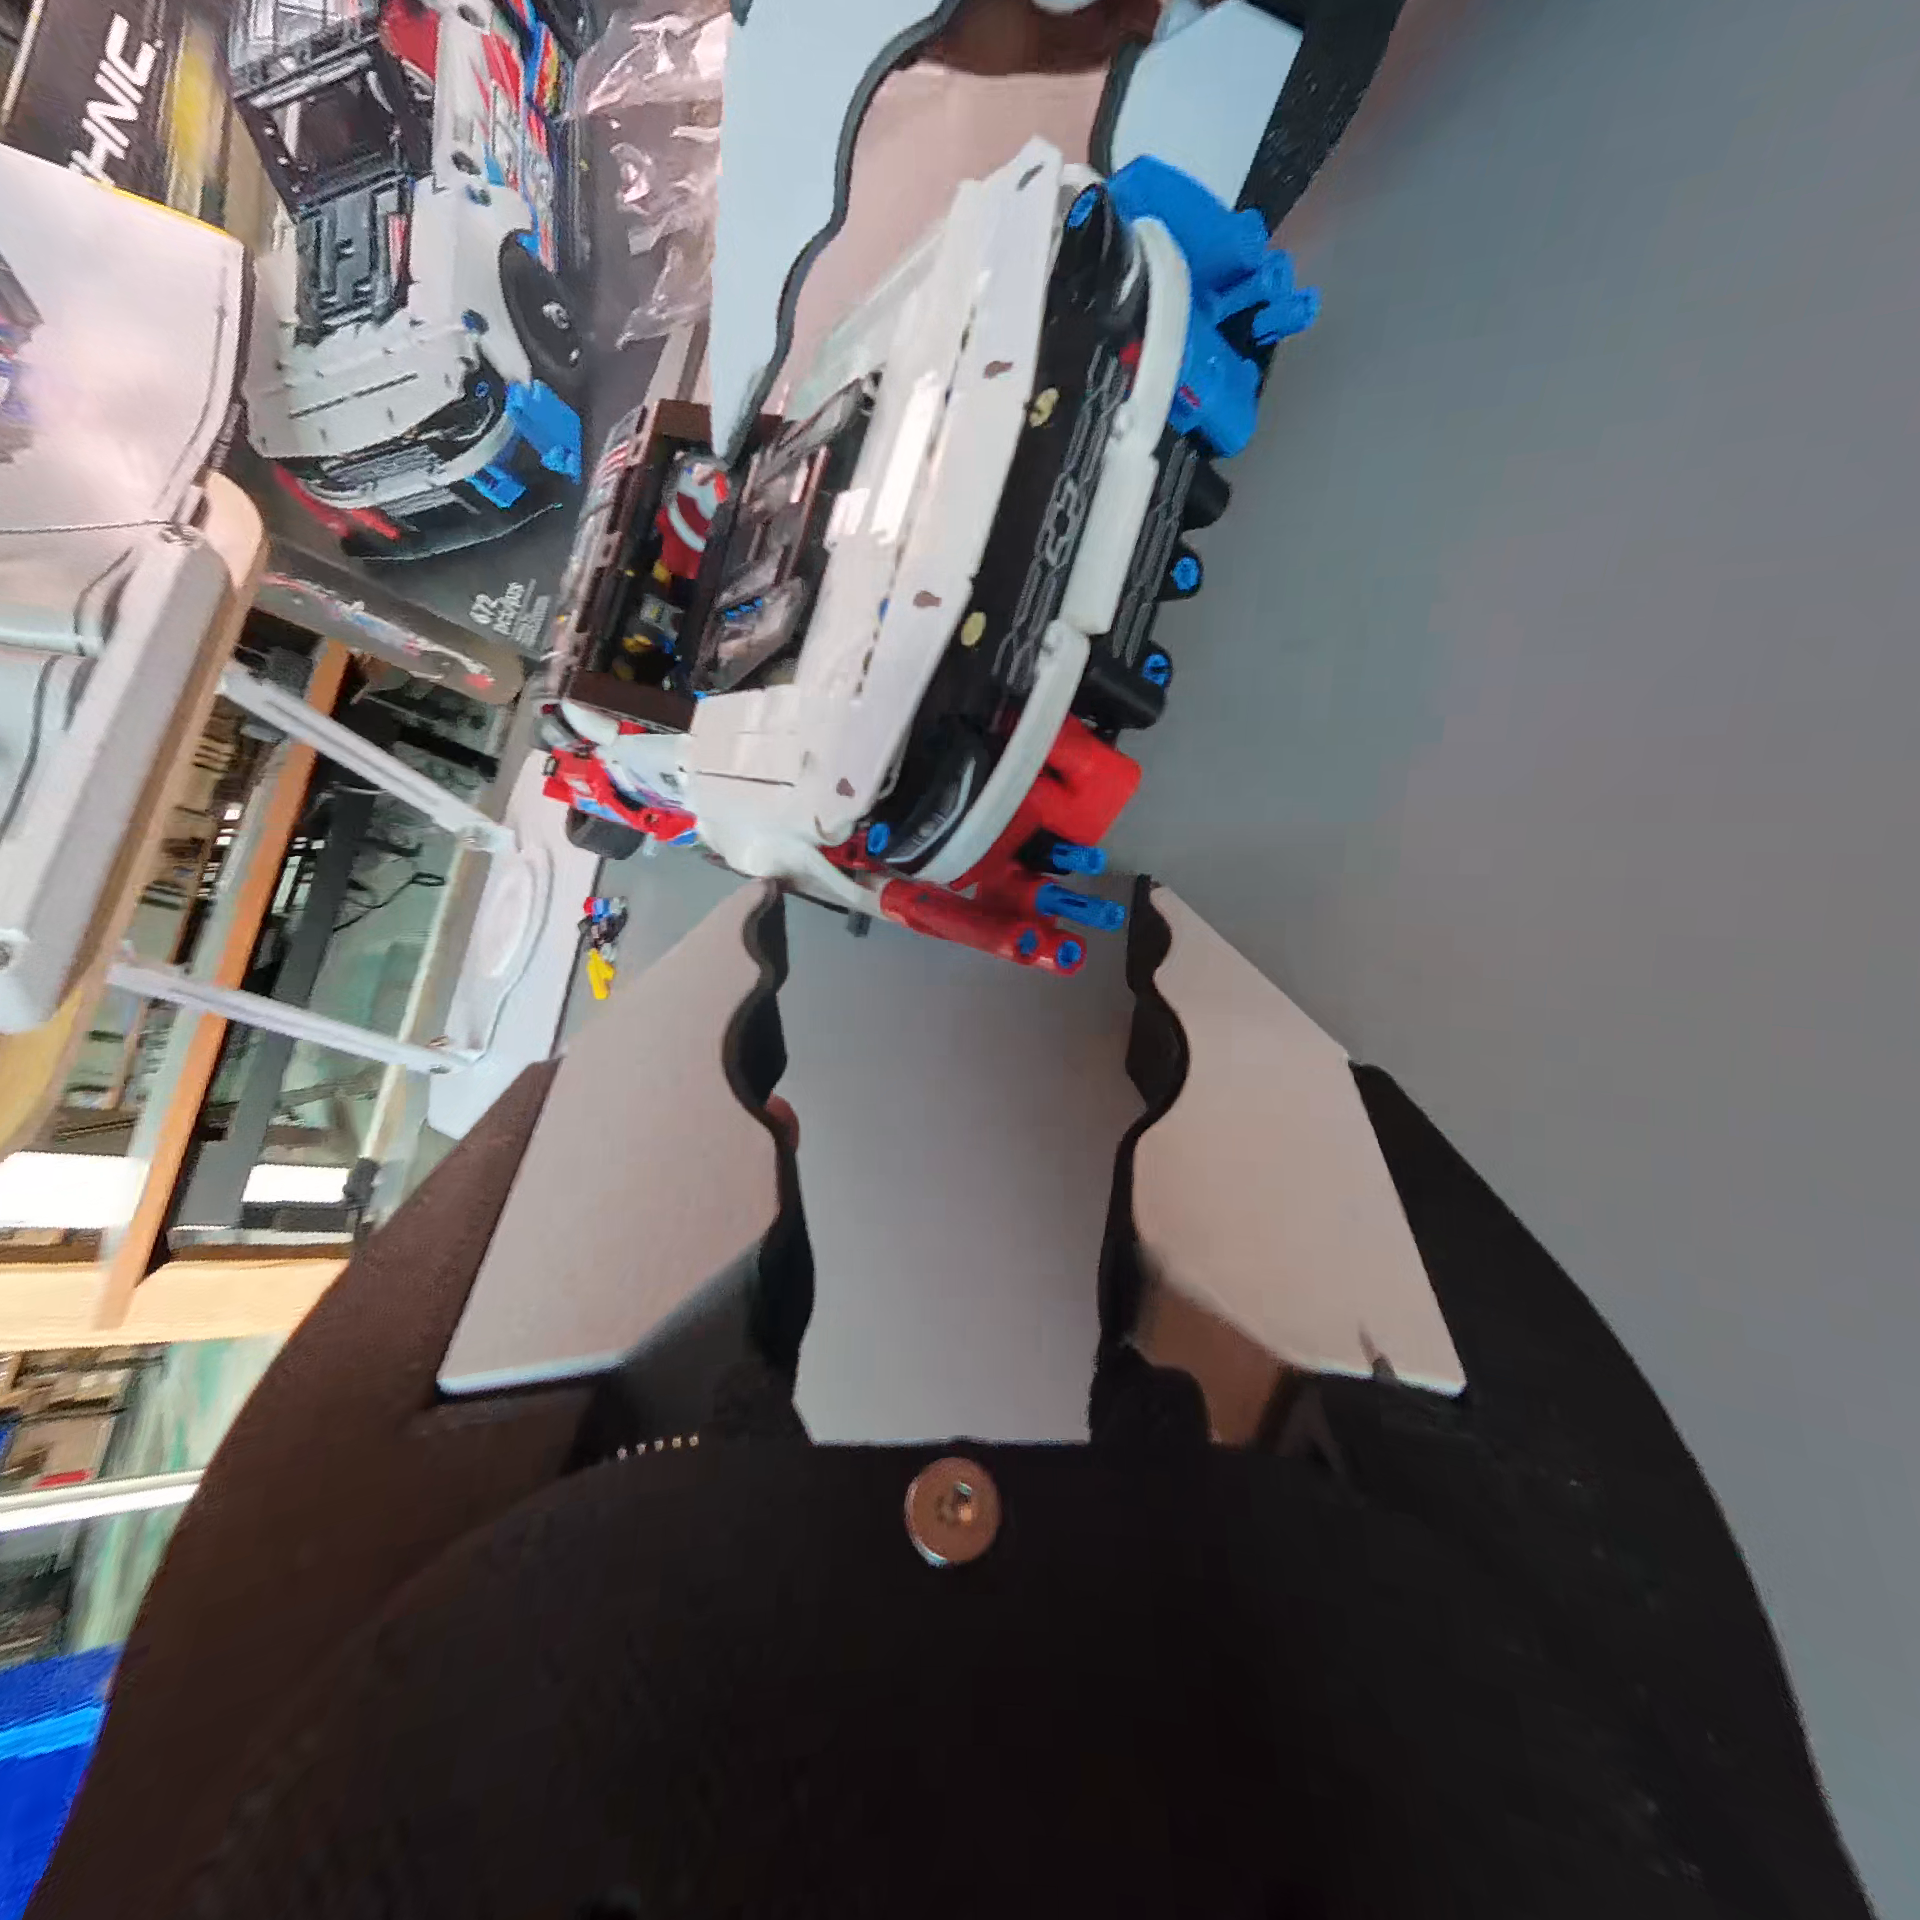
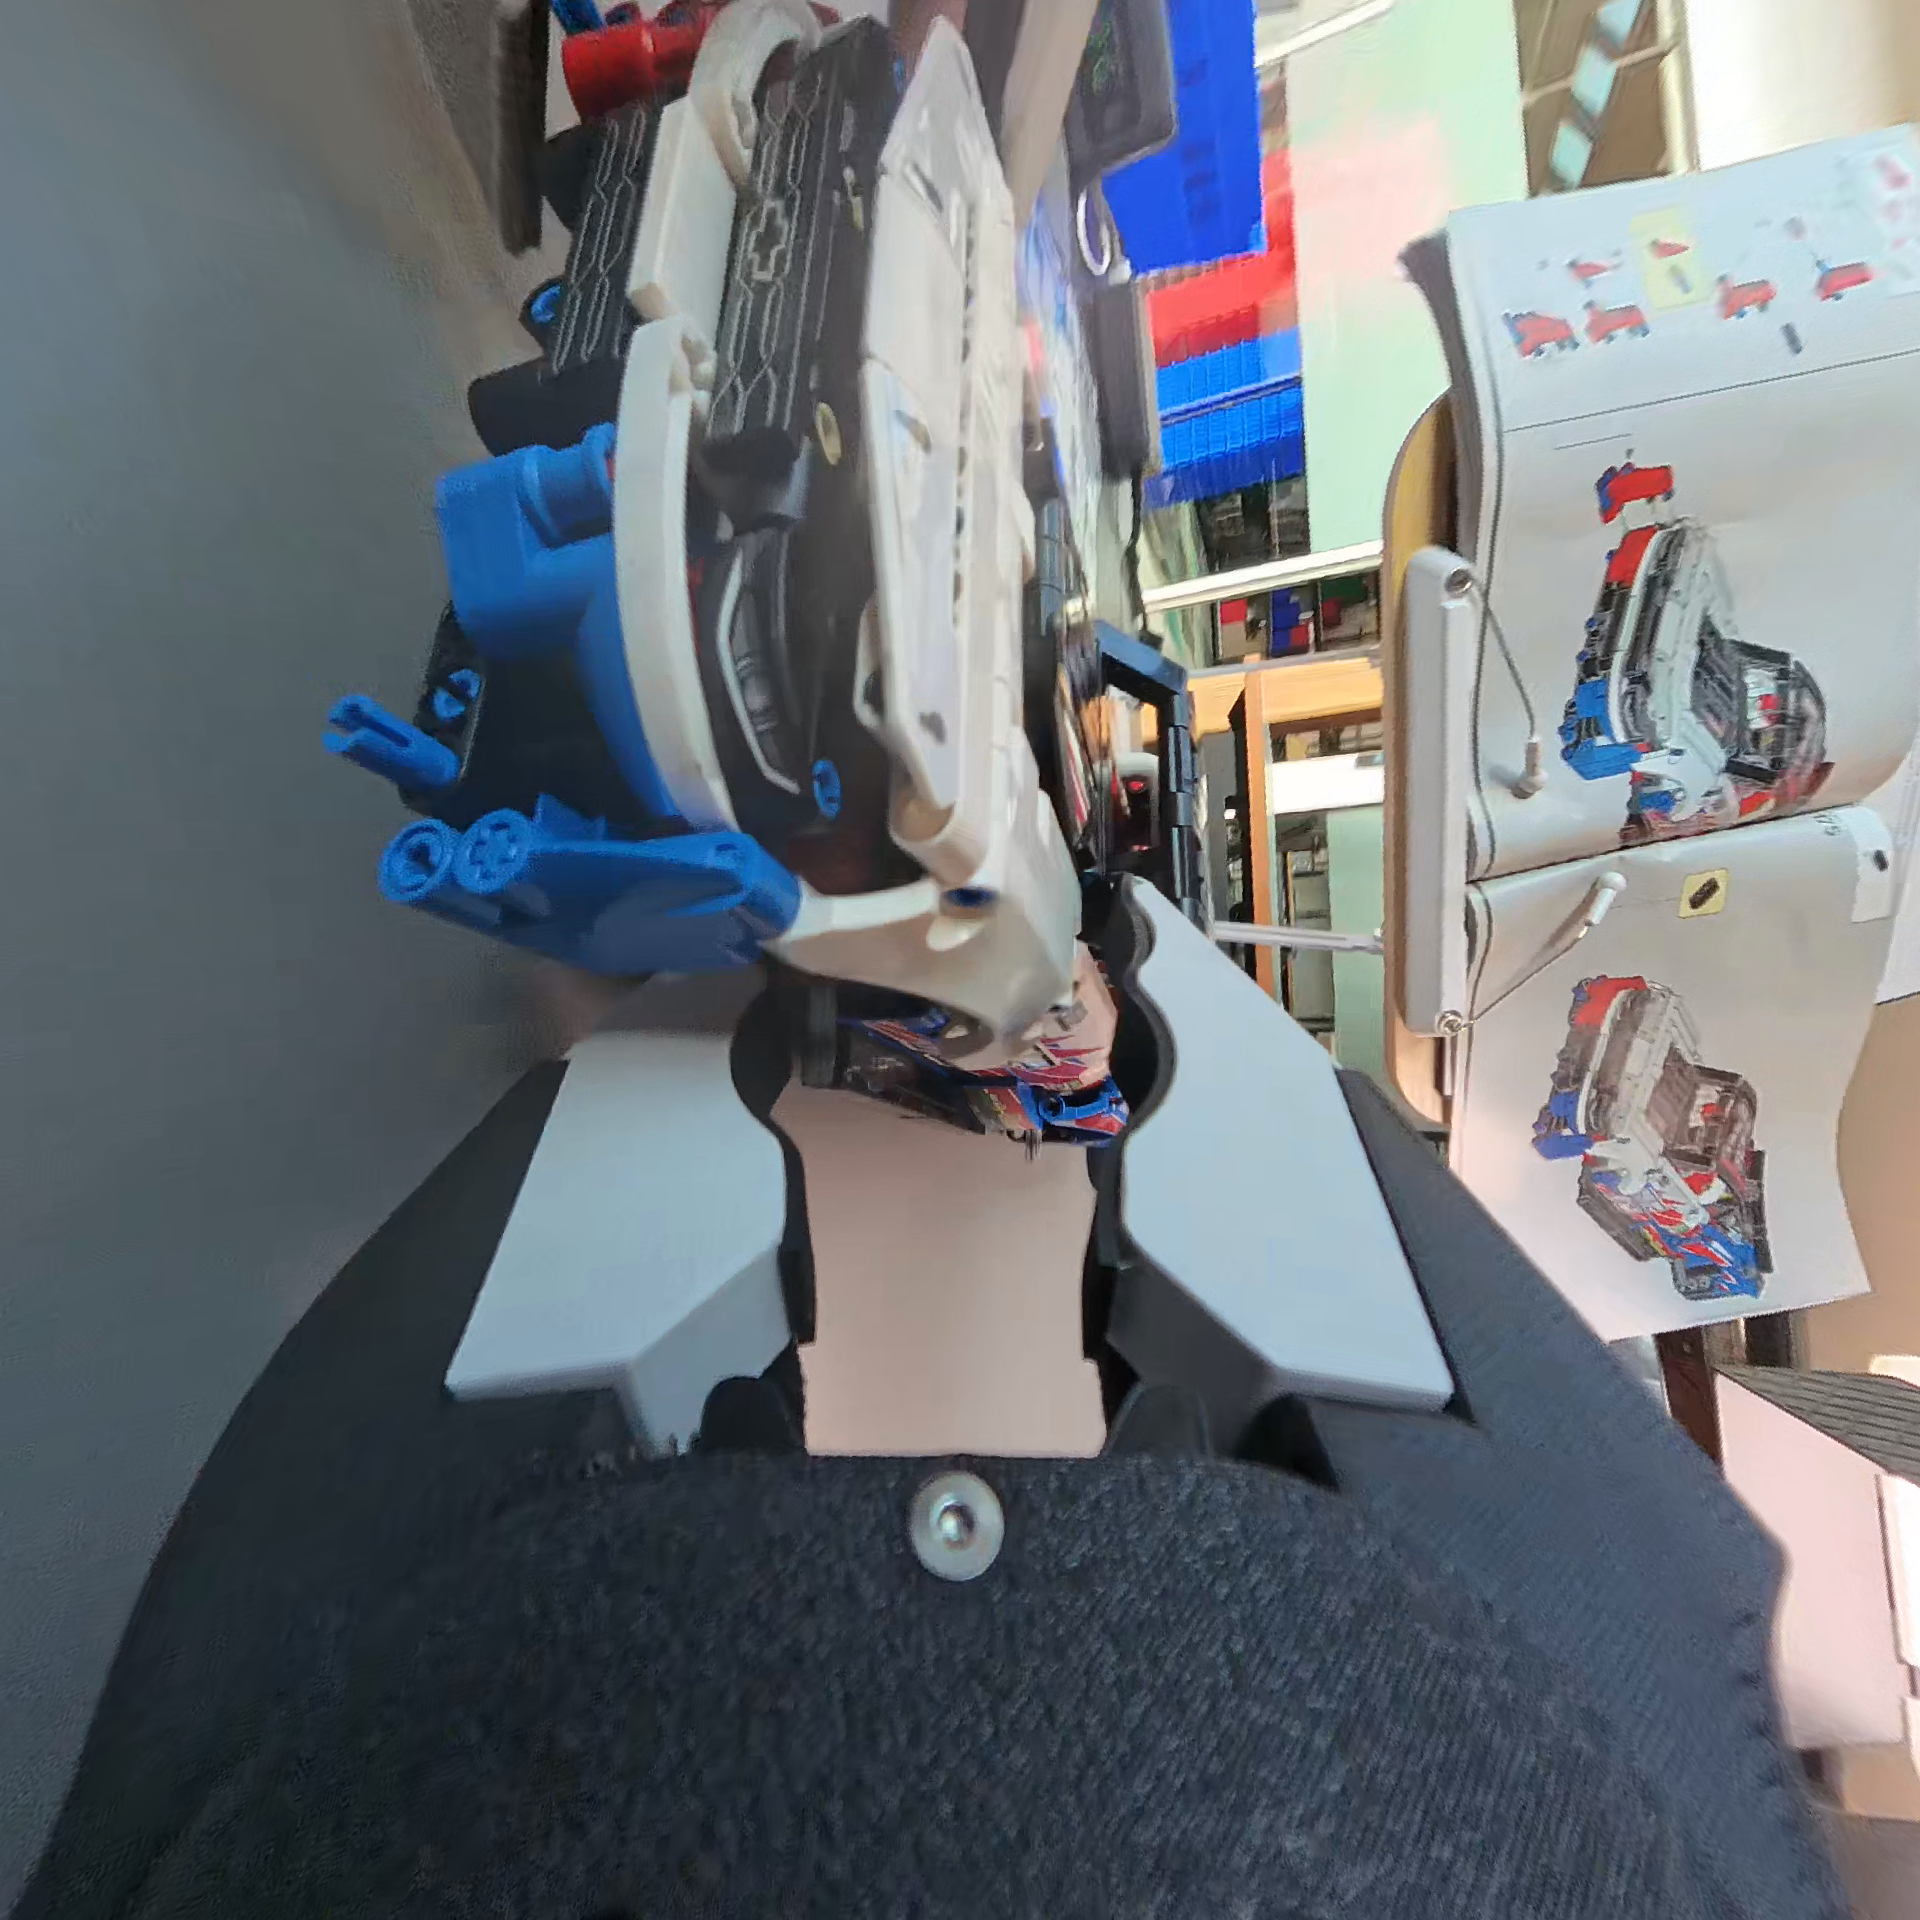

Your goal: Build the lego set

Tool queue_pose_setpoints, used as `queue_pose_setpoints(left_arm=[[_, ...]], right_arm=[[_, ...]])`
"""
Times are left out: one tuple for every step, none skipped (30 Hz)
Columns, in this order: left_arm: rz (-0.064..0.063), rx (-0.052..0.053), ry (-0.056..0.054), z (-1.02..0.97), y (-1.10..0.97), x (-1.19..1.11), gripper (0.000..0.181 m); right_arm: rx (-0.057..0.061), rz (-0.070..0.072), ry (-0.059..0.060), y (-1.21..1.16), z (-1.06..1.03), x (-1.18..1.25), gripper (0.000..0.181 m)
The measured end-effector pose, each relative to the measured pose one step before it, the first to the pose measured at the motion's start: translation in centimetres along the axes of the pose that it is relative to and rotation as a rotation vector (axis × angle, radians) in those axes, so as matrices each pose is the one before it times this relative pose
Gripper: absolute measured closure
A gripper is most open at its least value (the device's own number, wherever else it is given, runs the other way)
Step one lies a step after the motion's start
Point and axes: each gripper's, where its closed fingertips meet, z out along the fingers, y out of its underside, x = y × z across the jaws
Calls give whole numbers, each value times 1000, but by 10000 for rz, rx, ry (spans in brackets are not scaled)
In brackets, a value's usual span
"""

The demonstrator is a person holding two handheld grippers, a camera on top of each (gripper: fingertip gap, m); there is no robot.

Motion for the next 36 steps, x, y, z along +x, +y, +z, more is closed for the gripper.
queue_pose_setpoints(left_arm=[[260, 18, -88, 232, 111, -158, 119], [-43, 98, 128, 180, 36, 157, 119], [-237, 2, 154, 197, 166, 275, 119], [-164, 85, 91, 83, -17, 224, 124], [34, -50, -86, 60, 44, -50, 127], [119, -129, -42, 105, 99, -22, 128], [1, -2, 7, 114, -70, 25, 130], [-52, -28, 19, 131, -83, 10, 130], [-77, -46, 48, 186, -111, 24, 131], [-145, -54, 64, 235, -137, 41, 132], [-199, -96, 19, 274, -136, -45, 131], [-261, -89, 105, 289, -174, 69, 131], [-423, -68, 231, 281, -246, 187, 131], [-590, -54, 360, 187, -303, 255, 127], [-685, -24, 508, 45, -301, 351, 115], [-755, -109, 559, -11, -36, 405, 110], [-863, -21, 600, -109, 5, 492, 109], [-852, 154, 407, -236, -125, 316, 110], [-635, 229, 280, -409, -161, 352, 111], [-366, 172, 185, -504, -78, 449, 112], [-137, 119, 19, -494, -4, 365, 112], [12, 30, -47, -470, 102, 411, 112], [64, -44, -63, -406, 185, 498, 111], [16, -93, -149, -371, 231, 465, 111], [-32, -79, -200, -378, 225, 487, 112], [-112, -110, -226, -388, 328, 511, 113], [-197, -170, -255, -429, 415, 492, 112], [-233, -118, -371, -543, 374, 351, 112], [-240, -99, -482, -651, 301, 200, 113], [-292, -41, -598, -769, 170, 64, 113], [-290, 124, -471, -832, -60, 291, 114], [-374, 253, -267, -822, -223, 653, 114], [-439, 328, -129, -765, -292, 872, 113], [-404, 360, -41, -639, -263, 984, 113], [-338, 282, -78, -494, -85, 823, 110], [-274, 180, -203, -349, 105, 464, 109]], right_arm=[[-398, -50, -289, 417, 160, -402, 119], [-129, -40, -107, 72, -105, -109, 117], [-180, -219, -191, 172, -238, -259, 116], [-88, -95, -58, 84, -397, -4, 114], [25, 9, -50, 99, -608, 153, 116], [-50, 51, -221, 356, -702, 31, 112], [-170, 260, -269, 608, -799, -2, 111], [111, 593, -367, 275, -979, -89, 113], [152, 998, -282, 151, -1072, 74, 115], [60, 1205, -248, 142, -1048, 104, 115], [71, 1280, -331, -2, -999, -154, 116], [78, 1355, -176, -158, -971, -145, 120], [68, 1362, 45, -214, -903, -94, 125], [-32, 1286, 5, -114, -856, -385, 127], [5, 1242, -19, -146, -827, -647, 128], [72, 1226, -46, -153, -762, -899, 130], [142, 1093, -183, -146, -683, -1285, 131], [180, 813, -225, -48, -554, -1507, 133], [130, 511, -85, 160, -406, -1385, 135], [127, 247, 84, 290, -290, -1202, 135], [88, 77, 155, 462, -173, -1070, 135], [19, 33, 180, 635, -36, -953, 134], [-45, 40, 208, 733, 43, -768, 132], [-20, 100, 222, 677, 95, -584, 130], [27, 150, 213, 589, 109, -438, 130], [-40, 152, 233, 616, 112, -230, 129], [-54, 136, 349, 534, 71, 49, 125], [69, 92, 385, 344, -48, 150, 123], [115, 113, 300, 245, -131, 56, 123], [117, 134, 185, 137, -197, -122, 124], [18, 63, 157, 185, -158, -146, 124], [-43, -131, 206, 199, -84, -68, 123], [-49, -263, 237, 191, 4, 9, 124], [-31, -174, 200, 169, 74, 20, 123], [-16, -14, 58, 126, 66, -152, 123], [-73, 41, -40, 207, 92, -290, 122]])
